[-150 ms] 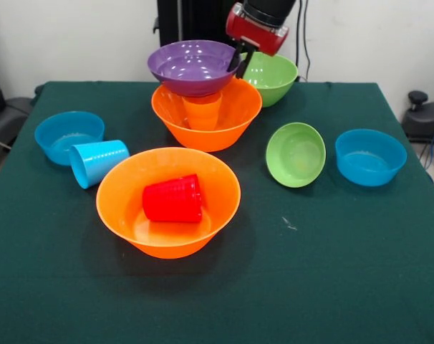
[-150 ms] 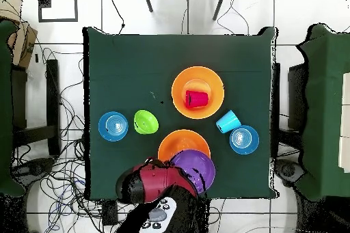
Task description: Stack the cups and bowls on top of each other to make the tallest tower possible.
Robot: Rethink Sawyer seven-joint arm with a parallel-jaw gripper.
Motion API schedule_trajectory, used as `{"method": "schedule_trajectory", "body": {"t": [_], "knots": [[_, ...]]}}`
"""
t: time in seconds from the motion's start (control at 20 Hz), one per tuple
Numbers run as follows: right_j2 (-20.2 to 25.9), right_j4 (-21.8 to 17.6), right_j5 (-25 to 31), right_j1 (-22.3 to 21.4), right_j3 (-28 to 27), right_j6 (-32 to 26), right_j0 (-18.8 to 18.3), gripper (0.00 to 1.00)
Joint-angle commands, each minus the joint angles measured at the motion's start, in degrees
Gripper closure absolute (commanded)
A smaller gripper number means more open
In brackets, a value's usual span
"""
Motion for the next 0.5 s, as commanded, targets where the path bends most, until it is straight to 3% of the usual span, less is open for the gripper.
{"method": "schedule_trajectory", "body": {"t": [0.05, 0.5], "knots": [[5.54, 3.18, -0.19, 3.29, -7.06, 6.29, -0.51, 1.0], [5.65, 2.6, 2.57, 2.47, -9.12, 3.68, -4.18, 1.0]]}}
